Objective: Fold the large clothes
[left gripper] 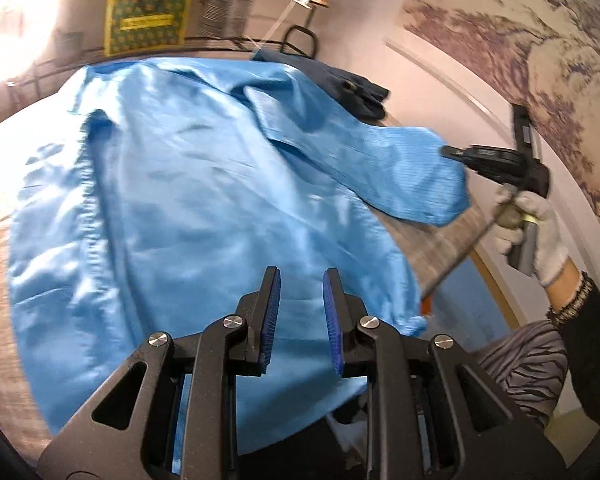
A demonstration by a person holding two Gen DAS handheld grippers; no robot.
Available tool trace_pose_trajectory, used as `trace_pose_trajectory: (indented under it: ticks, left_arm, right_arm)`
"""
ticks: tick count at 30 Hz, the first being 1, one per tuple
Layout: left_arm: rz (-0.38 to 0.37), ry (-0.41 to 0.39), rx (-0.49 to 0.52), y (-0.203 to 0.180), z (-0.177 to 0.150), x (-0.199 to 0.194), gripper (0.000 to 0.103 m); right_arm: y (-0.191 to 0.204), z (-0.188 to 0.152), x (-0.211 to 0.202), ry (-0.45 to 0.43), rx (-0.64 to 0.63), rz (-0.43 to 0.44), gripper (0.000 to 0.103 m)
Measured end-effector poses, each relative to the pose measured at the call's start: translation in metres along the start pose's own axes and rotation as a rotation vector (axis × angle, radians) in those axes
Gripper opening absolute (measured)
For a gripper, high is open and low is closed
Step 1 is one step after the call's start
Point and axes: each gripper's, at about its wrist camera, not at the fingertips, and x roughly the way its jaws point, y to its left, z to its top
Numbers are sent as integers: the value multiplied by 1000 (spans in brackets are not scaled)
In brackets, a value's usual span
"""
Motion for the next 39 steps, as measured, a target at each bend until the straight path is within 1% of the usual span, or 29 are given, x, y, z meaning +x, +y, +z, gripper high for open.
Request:
trace_pose_trajectory:
  ticks: [3, 5, 8, 11, 14, 16, 18, 20, 22, 25, 27, 29, 32, 34, 35, 37, 38, 39]
  left_arm:
    - [31, -11, -10, 12, 0, -8, 20]
    - [45, -20, -30, 23, 3, -12, 20]
    - [64, -48, -59, 35, 6, -23, 20]
    - [86, -78, -77, 46, 11, -34, 20]
    - [116, -103, -97, 59, 14, -45, 20]
    - [131, -110, -113, 68, 15, -49, 20]
    - [145, -110, -132, 77, 15, -50, 20]
    - [151, -107, -146, 83, 14, -49, 20]
    - [155, -98, -154, 87, 13, -46, 20]
    - [151, -83, -172, 92, 11, -38, 20]
    - [146, -71, -184, 94, 10, -30, 20]
    - [136, -58, -190, 93, 8, -23, 20]
    - [123, -33, -180, 86, 4, -12, 20]
    - [113, -6, -157, 78, 0, -2, 20]
    - [110, 2, -150, 75, -1, 1, 20]
    - [94, 19, -133, 67, -4, 7, 20]
    - [84, 24, -126, 63, -6, 8, 20]
    - [74, 30, -118, 59, -8, 9, 20]
  right_arm:
    - [25, 7, -11, -54, -64, -8, 0]
    - [50, 8, -23, -92, -120, 22, 0]
    - [100, -1, -40, -123, -247, 120, 0]
    - [155, -27, -49, -107, -404, 243, 0]
    - [208, -70, -52, -55, -611, 335, 0]
    - [241, -111, -47, 13, -779, 385, 0]
    - [266, -153, -37, 93, -948, 414, 0]
    - [279, -187, -27, 161, -1072, 423, 0]
    - [282, -209, -19, 221, -1139, 431, 0]
    - [273, -221, -14, 271, -1174, 424, 0]
    - [262, -216, -12, 291, -1137, 430, 0]
    - [252, -209, -12, 284, -1123, 420, 0]
    - [242, -206, -17, 269, -1135, 390, 0]
    - [232, -201, -14, 286, -1093, 395, 2]
    - [227, -197, -14, 295, -1068, 402, 5]
    - [219, -189, -18, 302, -1012, 420, 40]
    - [215, -185, -23, 295, -984, 446, 43]
    - [207, -179, -29, 297, -942, 488, 44]
